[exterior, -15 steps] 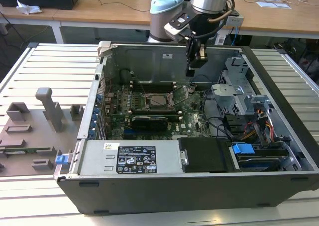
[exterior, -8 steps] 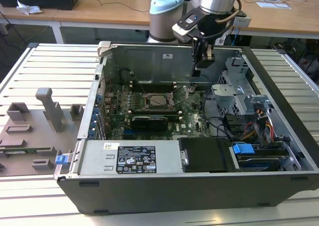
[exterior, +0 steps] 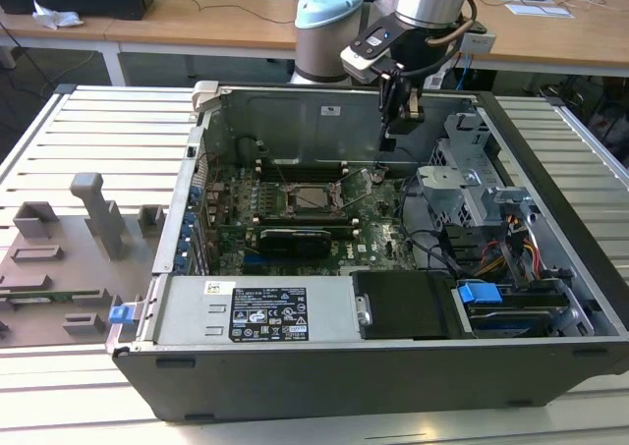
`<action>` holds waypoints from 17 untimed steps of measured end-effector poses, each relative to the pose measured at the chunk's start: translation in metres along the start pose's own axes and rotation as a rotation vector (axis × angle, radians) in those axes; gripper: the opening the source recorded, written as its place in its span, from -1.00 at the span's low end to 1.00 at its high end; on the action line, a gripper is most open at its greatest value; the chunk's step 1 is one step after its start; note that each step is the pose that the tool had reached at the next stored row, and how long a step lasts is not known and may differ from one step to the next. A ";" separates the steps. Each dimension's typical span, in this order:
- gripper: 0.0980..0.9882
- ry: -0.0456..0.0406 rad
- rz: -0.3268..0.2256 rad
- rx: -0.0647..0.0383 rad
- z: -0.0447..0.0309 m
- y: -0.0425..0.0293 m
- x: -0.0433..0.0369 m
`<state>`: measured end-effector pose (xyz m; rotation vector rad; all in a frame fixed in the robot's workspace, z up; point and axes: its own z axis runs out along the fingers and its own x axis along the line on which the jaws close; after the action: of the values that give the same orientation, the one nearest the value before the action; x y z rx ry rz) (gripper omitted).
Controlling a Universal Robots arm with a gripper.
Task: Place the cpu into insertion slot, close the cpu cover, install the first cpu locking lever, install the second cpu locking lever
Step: 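Close the cpu cover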
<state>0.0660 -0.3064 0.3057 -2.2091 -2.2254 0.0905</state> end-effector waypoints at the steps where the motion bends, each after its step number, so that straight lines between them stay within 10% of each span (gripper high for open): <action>1: -0.98 0.0001 0.000 0.000 0.0000 0.0003 0.0000; 17: -0.98 0.0000 0.000 0.001 0.0055 0.0155 0.0001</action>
<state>0.0812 -0.3064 0.2995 -2.2090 -2.2249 0.0910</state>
